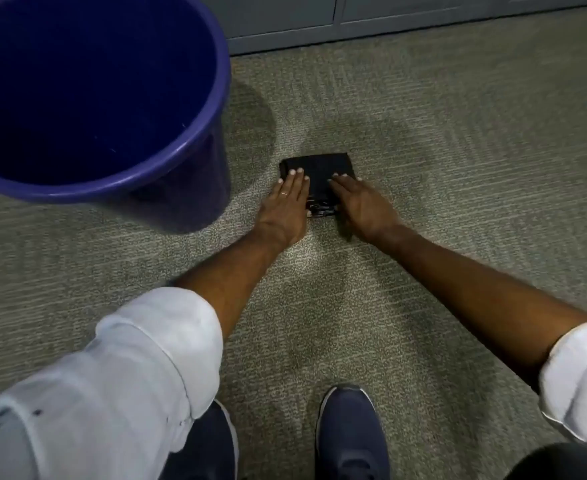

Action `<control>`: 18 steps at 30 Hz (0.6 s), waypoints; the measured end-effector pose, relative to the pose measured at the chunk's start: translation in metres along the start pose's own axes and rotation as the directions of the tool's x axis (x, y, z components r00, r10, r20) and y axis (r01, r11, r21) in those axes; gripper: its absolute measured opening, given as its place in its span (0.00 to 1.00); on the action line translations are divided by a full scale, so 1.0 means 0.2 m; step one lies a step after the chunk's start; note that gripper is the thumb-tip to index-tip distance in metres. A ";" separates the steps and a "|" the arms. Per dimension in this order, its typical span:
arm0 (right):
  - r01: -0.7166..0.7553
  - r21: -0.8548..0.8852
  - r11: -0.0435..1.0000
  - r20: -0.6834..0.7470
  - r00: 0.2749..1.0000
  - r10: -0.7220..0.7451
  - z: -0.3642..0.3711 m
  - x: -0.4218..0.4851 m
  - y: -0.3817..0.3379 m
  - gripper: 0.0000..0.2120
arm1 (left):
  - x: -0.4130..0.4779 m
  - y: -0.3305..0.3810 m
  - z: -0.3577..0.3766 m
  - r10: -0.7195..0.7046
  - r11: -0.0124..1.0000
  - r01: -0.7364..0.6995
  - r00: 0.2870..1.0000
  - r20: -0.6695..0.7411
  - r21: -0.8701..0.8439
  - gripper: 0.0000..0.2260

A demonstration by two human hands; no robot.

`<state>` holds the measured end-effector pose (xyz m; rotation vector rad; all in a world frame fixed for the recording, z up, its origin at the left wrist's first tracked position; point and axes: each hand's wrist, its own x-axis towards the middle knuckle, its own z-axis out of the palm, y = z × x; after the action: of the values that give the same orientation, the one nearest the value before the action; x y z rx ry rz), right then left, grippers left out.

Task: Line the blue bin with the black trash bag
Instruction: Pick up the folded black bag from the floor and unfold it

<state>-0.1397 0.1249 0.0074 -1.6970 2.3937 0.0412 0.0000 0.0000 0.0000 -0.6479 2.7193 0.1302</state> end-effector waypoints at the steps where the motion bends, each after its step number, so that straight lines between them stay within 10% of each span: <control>1: 0.012 -0.007 1.000 0.016 1.000 -0.011 0.02 0.01 -0.02 0.35 | 0.00 0.00 0.01 0.010 1.000 -0.010 1.000 0.030 0.011 0.30; 12: -0.092 0.043 0.995 -0.057 0.994 0.094 -0.01 -0.05 -0.09 0.19 | -0.10 -0.01 -0.10 0.065 0.986 -0.072 0.996 -0.056 -0.148 0.25; 18: -0.156 0.435 0.887 -0.224 0.935 0.274 -0.23 0.05 -0.05 0.08 | -0.07 -0.01 -0.30 -0.091 0.866 -0.003 0.982 -0.164 -0.501 0.23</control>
<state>-0.1413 0.1056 0.0504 -1.3042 2.5404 -0.6682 -0.0059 -0.0063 0.0614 -0.8988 2.8530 0.8277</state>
